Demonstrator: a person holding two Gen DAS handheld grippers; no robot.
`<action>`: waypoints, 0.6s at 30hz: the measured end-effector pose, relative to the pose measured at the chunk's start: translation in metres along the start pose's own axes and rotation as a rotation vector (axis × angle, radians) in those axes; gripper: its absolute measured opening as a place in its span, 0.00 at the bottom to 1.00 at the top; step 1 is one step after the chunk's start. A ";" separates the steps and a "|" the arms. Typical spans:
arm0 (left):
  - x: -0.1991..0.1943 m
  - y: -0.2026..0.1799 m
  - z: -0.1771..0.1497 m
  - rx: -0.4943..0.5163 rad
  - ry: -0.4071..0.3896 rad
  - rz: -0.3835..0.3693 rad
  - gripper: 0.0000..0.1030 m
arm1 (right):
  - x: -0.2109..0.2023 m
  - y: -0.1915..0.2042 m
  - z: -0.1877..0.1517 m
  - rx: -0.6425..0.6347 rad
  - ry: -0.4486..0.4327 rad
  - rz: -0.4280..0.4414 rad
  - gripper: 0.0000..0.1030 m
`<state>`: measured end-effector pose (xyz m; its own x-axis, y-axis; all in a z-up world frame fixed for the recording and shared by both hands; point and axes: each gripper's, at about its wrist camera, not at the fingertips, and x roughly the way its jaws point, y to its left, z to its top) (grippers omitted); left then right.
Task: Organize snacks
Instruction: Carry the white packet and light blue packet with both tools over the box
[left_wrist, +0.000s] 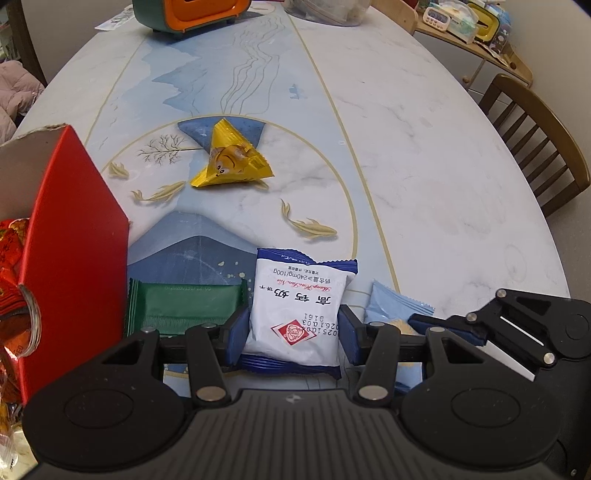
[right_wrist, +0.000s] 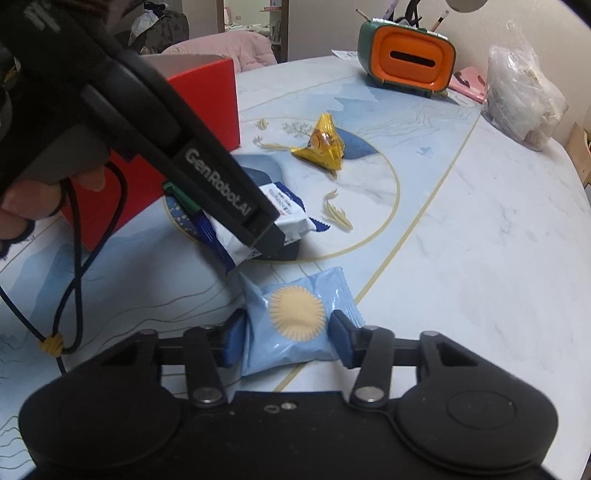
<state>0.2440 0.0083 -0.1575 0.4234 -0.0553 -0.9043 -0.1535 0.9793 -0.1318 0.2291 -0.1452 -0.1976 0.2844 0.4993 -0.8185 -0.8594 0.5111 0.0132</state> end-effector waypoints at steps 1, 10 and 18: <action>0.000 0.001 0.000 -0.004 0.000 0.000 0.49 | -0.001 -0.001 -0.001 0.011 0.002 0.000 0.45; -0.025 0.006 -0.003 -0.043 -0.037 -0.026 0.49 | -0.026 -0.007 -0.005 0.081 -0.026 -0.014 0.45; -0.072 0.006 -0.011 -0.049 -0.105 -0.025 0.49 | -0.060 0.005 0.000 0.096 -0.063 -0.035 0.45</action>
<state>0.2029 0.0166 -0.0971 0.5182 -0.0562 -0.8534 -0.1843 0.9671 -0.1756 0.2082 -0.1724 -0.1483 0.3421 0.5211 -0.7820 -0.8049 0.5919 0.0423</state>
